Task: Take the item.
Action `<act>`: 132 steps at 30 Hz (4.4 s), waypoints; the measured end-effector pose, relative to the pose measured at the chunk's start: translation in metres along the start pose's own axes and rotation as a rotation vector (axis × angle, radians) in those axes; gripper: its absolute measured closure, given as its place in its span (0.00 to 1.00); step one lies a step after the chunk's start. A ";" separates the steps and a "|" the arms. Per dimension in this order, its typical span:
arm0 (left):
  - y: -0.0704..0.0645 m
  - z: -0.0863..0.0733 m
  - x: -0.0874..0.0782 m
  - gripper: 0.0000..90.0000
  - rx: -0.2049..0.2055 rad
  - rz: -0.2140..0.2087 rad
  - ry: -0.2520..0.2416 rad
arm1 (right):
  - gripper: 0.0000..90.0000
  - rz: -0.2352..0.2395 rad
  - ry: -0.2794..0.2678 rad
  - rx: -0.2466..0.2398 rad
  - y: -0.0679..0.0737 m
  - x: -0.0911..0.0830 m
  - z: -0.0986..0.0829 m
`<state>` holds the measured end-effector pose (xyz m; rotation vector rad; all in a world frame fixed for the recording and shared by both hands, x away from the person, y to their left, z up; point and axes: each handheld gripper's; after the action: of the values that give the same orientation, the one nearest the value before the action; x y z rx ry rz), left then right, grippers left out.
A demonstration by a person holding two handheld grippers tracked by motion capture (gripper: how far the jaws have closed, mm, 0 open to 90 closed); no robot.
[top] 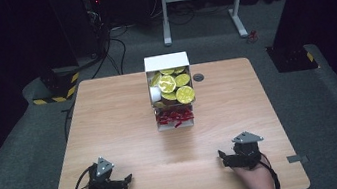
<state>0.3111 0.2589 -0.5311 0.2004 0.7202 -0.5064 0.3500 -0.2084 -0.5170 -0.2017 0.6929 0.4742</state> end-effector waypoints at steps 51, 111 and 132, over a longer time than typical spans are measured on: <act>0.002 0.002 0.001 0.02 0.008 -0.009 0.003 | 0.14 0.051 -0.189 -0.042 0.025 -0.030 0.045; 0.003 0.000 -0.001 0.03 0.000 0.006 0.001 | 0.23 0.110 -0.317 -0.049 0.063 -0.046 0.117; 0.003 0.000 0.000 0.03 -0.006 0.009 -0.001 | 0.27 0.105 -0.362 -0.082 0.068 -0.058 0.159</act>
<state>0.3125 0.2614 -0.5308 0.1973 0.7201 -0.4959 0.3679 -0.1171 -0.3605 -0.1520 0.3305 0.6215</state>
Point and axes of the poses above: each handheld gripper's, and its own axes: x roughly forward along the jaws, z roughly out of its top, y roughly to its left, and after that the axes turned 2 degrees about -y, right-handed
